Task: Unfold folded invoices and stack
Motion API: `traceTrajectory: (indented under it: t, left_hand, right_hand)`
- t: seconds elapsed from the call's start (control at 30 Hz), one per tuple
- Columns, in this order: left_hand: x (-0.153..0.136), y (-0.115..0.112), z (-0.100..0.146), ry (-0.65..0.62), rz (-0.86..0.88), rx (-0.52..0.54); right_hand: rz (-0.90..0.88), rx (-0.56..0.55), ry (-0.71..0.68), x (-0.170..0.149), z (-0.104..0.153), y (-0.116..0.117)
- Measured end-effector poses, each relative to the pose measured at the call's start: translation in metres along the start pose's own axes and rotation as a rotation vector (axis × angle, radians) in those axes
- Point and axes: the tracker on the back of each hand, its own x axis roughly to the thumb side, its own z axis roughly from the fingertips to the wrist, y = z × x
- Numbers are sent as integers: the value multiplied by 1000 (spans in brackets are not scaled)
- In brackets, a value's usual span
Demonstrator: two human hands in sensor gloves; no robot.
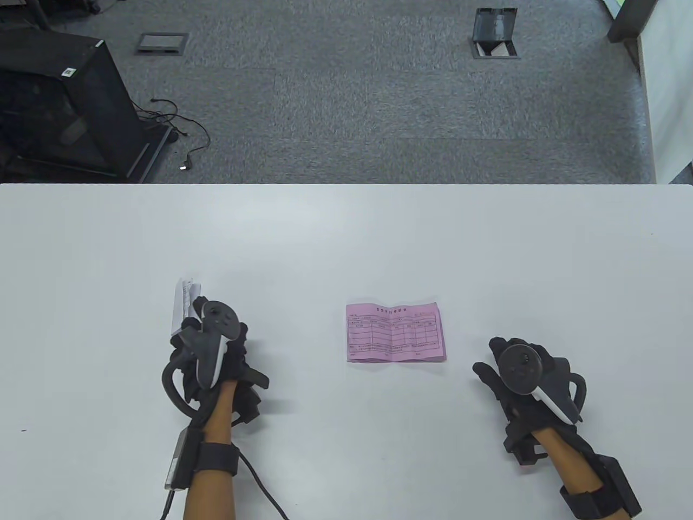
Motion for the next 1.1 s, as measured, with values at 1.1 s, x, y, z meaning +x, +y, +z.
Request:
traceTrajectory:
  t: [1.1]
  left_hand:
    - [-32,37,-9,-203,299,154]
  right_hand:
    - [-253,87,-111,26,15,10]
